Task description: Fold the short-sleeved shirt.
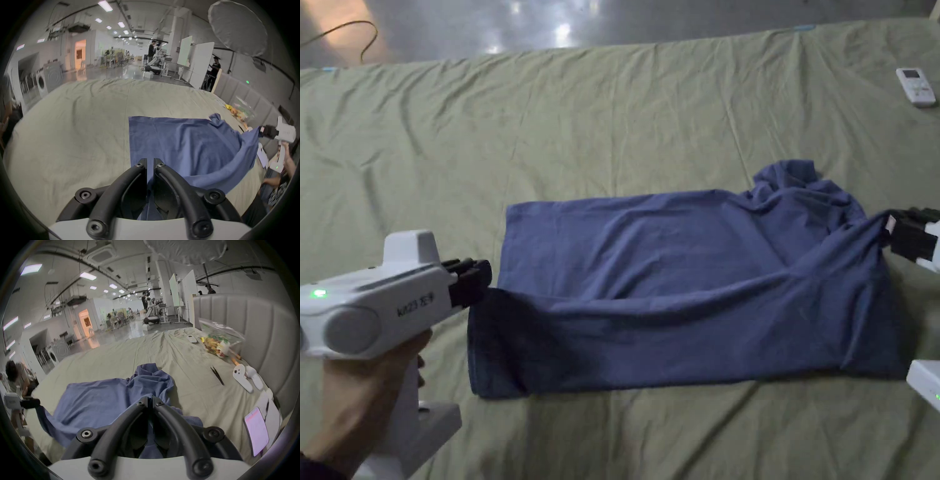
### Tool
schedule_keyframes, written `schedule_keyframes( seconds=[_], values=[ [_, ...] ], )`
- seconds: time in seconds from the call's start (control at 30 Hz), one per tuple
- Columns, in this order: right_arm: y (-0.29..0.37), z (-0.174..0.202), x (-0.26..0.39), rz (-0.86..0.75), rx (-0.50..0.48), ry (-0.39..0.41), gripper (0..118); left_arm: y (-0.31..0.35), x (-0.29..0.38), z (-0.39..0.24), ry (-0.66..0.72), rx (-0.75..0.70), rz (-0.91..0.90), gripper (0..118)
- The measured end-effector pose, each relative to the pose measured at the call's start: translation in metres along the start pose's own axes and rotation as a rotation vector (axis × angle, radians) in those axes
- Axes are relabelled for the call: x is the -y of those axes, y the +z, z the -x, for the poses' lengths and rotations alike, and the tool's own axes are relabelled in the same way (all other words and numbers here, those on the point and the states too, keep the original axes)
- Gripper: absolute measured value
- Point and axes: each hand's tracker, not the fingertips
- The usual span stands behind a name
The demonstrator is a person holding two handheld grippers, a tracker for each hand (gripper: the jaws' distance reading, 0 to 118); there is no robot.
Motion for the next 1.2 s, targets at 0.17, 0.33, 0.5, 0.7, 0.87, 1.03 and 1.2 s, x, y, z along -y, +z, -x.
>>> schedule_keyframes(
  seconds=[0.17, 0.33, 0.5, 0.7, 0.87, 1.03, 1.2],
  values=[
    [-0.048, -0.002, 0.002, 0.046, 0.011, 0.039, 4, -0.04, -0.005, 0.007, 0.003, -0.056, 0.053, 15],
    [-0.061, -0.014, 0.013, 0.104, 0.081, 0.075, 67, -0.025, 0.004, 0.002, -0.013, -0.04, 0.026, 78],
    [0.011, -0.024, 0.011, -0.02, 0.049, 0.046, 84, 0.063, 0.01, -0.022, -0.087, -0.022, -0.143, 78],
    [0.163, 0.01, 0.016, -0.287, -0.051, 0.034, 84, 0.205, 0.028, -0.06, -0.205, -0.051, -0.4, 78],
    [0.258, 0.049, 0.044, -0.413, -0.142, 0.07, 82, 0.286, 0.059, -0.085, -0.288, -0.065, -0.561, 77],
    [0.3, 0.076, 0.062, -0.468, -0.132, 0.103, 41, 0.326, 0.082, -0.107, -0.303, -0.134, -0.601, 23],
    [0.313, 0.089, 0.076, -0.445, -0.071, 0.187, 7, 0.337, 0.102, -0.123, -0.306, -0.148, -0.579, 6]
  ],
)
